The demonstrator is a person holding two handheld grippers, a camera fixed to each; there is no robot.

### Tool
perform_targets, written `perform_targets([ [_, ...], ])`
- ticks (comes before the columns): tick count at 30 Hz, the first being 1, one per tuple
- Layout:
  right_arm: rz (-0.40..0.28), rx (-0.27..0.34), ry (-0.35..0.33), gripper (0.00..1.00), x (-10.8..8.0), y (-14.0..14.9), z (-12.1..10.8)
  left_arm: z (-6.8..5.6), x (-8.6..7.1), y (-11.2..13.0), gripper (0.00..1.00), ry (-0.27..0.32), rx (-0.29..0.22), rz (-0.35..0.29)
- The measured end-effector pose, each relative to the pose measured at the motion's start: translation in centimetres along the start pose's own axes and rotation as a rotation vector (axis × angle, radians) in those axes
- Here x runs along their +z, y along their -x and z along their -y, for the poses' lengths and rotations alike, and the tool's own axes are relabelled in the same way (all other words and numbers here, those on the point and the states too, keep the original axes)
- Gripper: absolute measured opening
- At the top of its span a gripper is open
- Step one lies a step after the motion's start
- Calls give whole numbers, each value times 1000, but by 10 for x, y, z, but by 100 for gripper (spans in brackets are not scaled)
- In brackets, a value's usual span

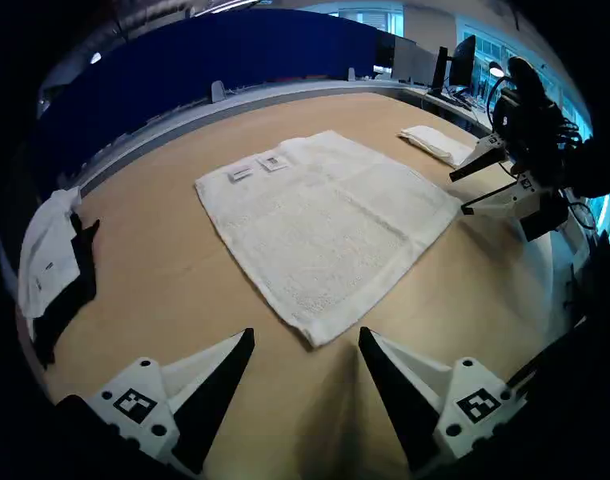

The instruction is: Fold towel

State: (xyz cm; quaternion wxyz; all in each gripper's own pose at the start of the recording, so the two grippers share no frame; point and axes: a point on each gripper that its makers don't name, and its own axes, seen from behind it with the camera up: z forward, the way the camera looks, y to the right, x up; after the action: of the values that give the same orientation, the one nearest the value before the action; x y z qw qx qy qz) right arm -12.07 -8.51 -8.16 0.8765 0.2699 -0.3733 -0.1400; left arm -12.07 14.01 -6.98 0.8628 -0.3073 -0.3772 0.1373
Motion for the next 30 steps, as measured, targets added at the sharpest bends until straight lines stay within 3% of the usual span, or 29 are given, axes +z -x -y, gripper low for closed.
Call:
perform_targets([
  [10, 23, 5, -20, 76, 3, 9, 8, -4, 3, 4, 88, 2, -2, 27],
  [18, 24, 30, -37, 52, 4, 10, 12, -8, 5, 4, 76, -4, -4, 30],
  [30, 9, 29, -47, 48, 2, 9, 15, -10, 6, 6, 73, -9, -6, 34],
])
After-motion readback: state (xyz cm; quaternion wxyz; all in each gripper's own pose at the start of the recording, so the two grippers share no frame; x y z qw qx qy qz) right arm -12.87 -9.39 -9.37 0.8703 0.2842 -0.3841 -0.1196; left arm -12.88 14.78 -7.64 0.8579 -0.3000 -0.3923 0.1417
